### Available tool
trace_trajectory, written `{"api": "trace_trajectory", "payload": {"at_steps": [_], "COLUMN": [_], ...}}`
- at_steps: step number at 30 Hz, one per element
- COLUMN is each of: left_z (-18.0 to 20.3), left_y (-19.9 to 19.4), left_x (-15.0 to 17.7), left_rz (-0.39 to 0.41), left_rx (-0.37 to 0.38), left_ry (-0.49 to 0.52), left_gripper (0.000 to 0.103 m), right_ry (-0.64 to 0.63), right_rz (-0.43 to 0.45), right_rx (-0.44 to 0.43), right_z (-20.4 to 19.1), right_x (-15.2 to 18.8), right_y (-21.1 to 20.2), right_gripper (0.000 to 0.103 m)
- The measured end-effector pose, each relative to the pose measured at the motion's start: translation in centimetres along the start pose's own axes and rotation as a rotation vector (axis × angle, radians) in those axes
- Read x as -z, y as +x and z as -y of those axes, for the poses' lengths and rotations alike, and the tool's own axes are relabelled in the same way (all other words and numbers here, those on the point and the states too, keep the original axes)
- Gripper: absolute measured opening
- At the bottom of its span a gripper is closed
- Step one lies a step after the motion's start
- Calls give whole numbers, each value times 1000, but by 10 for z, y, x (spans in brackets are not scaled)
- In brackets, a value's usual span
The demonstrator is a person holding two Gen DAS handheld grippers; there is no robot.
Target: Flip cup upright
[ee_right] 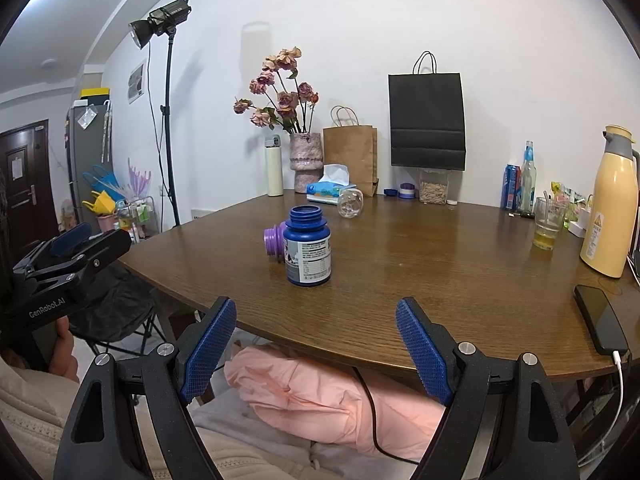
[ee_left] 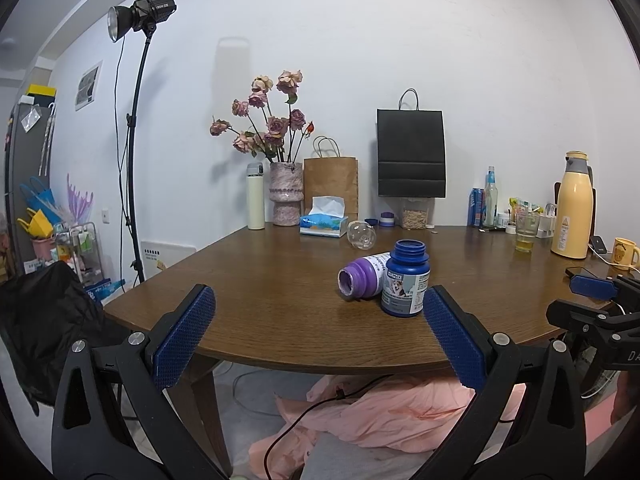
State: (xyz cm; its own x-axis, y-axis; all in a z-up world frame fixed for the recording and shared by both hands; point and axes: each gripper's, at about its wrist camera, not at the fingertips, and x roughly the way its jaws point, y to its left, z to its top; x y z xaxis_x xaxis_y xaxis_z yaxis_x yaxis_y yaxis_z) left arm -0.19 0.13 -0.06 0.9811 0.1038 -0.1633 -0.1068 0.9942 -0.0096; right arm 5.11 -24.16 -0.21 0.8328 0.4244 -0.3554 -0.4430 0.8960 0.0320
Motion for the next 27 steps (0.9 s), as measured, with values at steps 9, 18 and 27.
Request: {"api": "trace_trajectory", "payload": {"at_steps": [9,18,27], "left_z": [-1,1,0], "left_y": [0,1,1], "left_x": [-2,-2,-3], "left_rz": [4,5,4], "left_rx": [-2,2,3], "left_ry": [1,3,4], "left_gripper": [103,103,103], "right_ry": [0,-2,-1], "right_rz": [2,0,-2], "right_rx": [4,5,1], "right_z": [1,2,4], "right_x": [-1,-1,-2], "right_y": [0,1,4], "right_gripper": [86,86,86]}}
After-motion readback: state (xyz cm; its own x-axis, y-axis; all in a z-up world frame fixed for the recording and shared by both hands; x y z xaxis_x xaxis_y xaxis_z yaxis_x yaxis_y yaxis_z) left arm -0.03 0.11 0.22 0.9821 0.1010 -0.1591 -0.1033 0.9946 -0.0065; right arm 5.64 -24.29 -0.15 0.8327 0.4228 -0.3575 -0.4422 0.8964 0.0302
